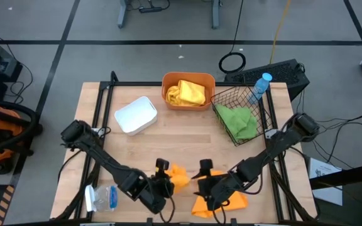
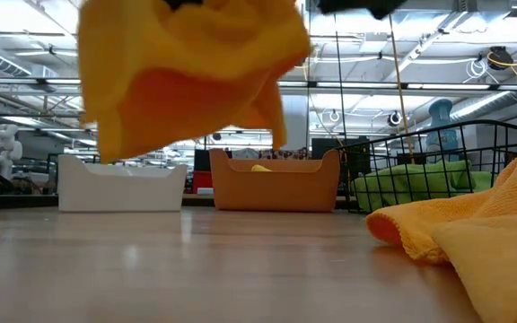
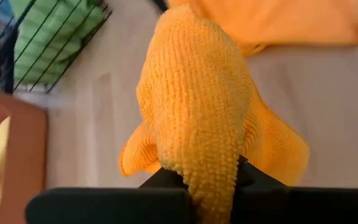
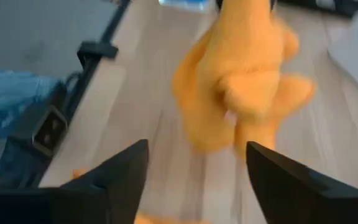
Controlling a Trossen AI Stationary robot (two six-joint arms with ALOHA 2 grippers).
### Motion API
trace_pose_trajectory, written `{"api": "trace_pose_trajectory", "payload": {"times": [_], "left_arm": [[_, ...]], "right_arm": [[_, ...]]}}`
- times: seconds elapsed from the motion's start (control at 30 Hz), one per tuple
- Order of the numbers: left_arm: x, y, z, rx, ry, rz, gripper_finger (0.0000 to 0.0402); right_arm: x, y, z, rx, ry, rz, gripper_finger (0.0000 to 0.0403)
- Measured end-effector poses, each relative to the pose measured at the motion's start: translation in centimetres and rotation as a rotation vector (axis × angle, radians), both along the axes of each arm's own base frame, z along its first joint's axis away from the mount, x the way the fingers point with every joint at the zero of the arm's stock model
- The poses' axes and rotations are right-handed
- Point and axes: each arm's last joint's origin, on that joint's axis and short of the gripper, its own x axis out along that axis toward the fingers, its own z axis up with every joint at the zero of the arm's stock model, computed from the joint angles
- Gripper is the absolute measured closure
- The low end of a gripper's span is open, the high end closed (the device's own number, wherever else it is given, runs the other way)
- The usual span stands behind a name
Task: Sort microfiber towel by color & place in baskets
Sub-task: Put the left orange towel into the white bin
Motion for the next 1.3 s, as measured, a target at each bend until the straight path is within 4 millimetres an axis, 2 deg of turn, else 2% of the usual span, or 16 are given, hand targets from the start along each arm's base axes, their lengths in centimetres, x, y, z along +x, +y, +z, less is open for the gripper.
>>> {"api": "trace_pose_trajectory", "payload": {"times": [0.17, 0.37, 0.6, 0.73, 0.9, 1.03, 1.2, 1.3], "left_arm": [[-0.3, 2.5, 0.8, 0.050, 0.075, 0.057, 0.0376], [-2.2, 7.1, 5.4, 0.009, 0.073, 0.143, 0.0376], [-5.7, 14.7, 11.0, -0.072, 0.022, 0.276, 0.0376], [-7.4, 19.6, 12.3, -0.077, -0.009, 0.435, 0.0381], [-9.0, 24.6, 10.8, -0.199, 0.020, 0.547, 0.0387], [-10.2, 27.7, 8.4, -0.291, 0.047, 0.598, 0.0388], [-11.3, 29.8, 5.1, -0.439, 0.086, 0.627, 0.0388], [-11.8, 30.9, 3.2, -0.452, 0.111, 0.657, 0.0388]], "right_arm": [[-2.2, -0.1, 0.1, -0.016, 0.115, -0.064, 0.0114], [-4.6, 1.2, -0.7, -0.060, 0.192, -0.111, 0.0118], [-6.3, 2.8, -0.5, -0.151, 0.101, -0.123, 0.0131], [-6.5, 3.0, -0.4, -0.214, 0.045, -0.146, 0.0140], [-6.7, 3.0, -0.4, -0.247, 0.034, -0.149, 0.0151], [-6.7, 2.9, -0.4, -0.260, 0.042, -0.145, 0.0159], [-6.9, 2.7, -0.5, -0.299, 0.059, -0.128, 0.0169], [-6.9, 2.7, -0.6, -0.338, 0.066, -0.101, 0.0176]]}}
